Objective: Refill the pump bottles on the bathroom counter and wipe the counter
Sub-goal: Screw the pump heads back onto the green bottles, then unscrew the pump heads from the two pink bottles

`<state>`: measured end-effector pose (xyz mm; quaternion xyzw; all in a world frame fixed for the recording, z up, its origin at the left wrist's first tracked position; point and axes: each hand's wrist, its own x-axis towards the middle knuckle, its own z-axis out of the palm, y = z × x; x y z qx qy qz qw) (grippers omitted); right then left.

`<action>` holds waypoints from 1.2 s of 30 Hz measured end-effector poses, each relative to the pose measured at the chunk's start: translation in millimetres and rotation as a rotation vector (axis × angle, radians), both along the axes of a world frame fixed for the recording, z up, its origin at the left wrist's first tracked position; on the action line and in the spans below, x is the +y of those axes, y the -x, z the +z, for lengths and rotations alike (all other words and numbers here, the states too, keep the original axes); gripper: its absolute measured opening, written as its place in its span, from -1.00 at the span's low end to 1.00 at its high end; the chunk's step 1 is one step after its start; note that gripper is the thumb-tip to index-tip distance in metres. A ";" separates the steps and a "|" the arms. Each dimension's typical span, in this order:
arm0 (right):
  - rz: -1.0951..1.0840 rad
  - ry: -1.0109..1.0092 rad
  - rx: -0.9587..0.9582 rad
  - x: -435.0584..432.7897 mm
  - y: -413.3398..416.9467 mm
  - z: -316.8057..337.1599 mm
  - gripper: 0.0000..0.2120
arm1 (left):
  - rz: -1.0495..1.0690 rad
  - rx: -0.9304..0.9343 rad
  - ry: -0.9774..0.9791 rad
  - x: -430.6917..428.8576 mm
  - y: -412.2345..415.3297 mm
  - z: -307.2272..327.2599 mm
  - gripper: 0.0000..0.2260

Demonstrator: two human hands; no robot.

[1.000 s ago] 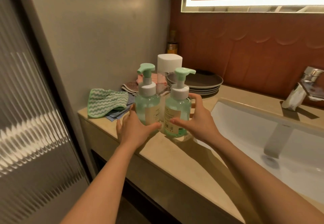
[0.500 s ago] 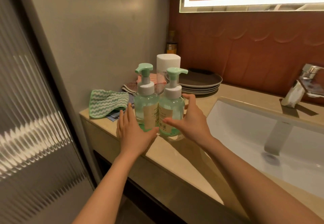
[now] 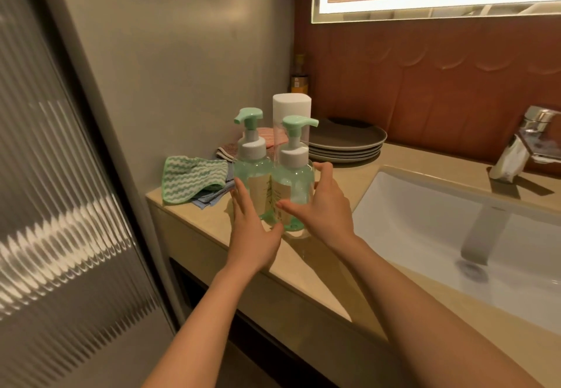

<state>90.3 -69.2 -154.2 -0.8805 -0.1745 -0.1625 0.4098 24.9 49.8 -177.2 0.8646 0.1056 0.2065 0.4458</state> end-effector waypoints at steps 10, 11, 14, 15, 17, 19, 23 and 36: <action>0.306 0.062 0.390 -42.0 11.2 17.2 -0.23 | 0.037 0.258 -0.228 -18.8 27.8 11.8 -0.20; 0.306 0.112 0.391 -49.8 14.5 19.3 -0.26 | 0.019 0.330 -0.321 -23.4 32.9 16.0 -0.22; 0.295 0.225 0.350 -80.8 28.3 28.6 -0.40 | -0.127 0.522 -0.525 -39.2 42.8 30.9 -0.28; 0.300 0.253 0.328 -88.8 31.9 33.0 -0.44 | -0.183 0.554 -0.542 -42.7 45.6 37.1 -0.31; 0.280 0.278 0.290 -116.4 41.8 40.0 -0.52 | -0.304 0.552 -0.562 -62.6 49.3 49.4 -0.39; 0.247 0.279 0.261 -142.0 50.8 47.5 -0.58 | -0.386 0.499 -0.590 -85.6 50.2 61.2 -0.46; 0.149 0.267 0.223 -194.1 63.4 61.4 -0.68 | -0.499 0.395 -0.560 -140.7 37.0 76.1 -0.52; -0.343 0.104 0.126 -347.1 42.2 85.8 -0.77 | -0.955 0.225 -0.473 -298.1 -80.9 82.8 -0.66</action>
